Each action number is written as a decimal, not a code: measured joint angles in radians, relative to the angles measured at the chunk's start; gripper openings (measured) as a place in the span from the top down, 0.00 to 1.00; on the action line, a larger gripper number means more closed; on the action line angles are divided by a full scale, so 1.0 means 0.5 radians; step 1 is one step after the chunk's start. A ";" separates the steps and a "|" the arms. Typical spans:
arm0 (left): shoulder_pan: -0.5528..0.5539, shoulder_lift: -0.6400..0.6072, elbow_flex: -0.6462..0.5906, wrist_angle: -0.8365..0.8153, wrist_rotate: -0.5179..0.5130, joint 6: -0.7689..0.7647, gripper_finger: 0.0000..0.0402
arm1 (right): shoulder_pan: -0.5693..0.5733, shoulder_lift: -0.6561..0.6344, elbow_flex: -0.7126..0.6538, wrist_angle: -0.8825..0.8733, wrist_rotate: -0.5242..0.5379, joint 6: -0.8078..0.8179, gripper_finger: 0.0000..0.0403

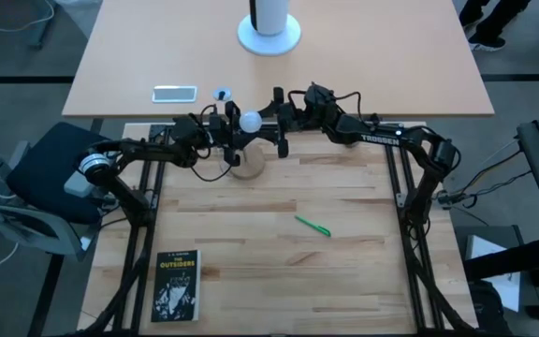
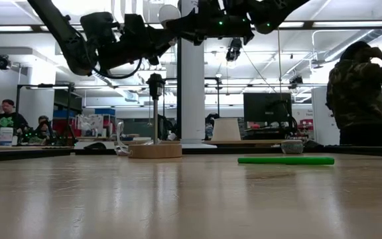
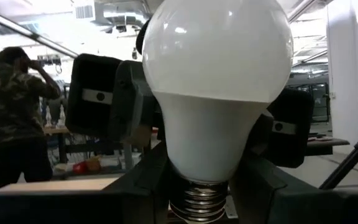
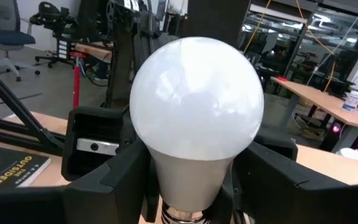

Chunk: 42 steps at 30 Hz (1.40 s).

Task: Screw lightbulb
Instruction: Insert the lightbulb into the lamp

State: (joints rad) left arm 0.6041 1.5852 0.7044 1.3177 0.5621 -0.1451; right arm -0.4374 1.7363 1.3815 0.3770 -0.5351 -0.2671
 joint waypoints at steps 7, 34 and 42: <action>0.000 0.003 -0.001 -0.065 -0.011 -0.006 0.71 | 0.001 -0.003 0.001 -0.072 0.069 -0.033 0.48; 0.002 0.000 -0.001 -0.086 0.017 -0.091 0.69 | -0.040 -0.003 0.000 -0.049 0.069 0.105 0.61; 0.047 -0.019 -0.014 -0.142 0.085 -0.237 0.69 | -0.076 0.000 -0.001 0.098 0.081 0.192 0.62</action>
State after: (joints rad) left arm 0.6277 1.5759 0.6972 1.2466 0.6046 -0.2637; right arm -0.4753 1.7363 1.3811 0.4261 -0.4948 -0.1710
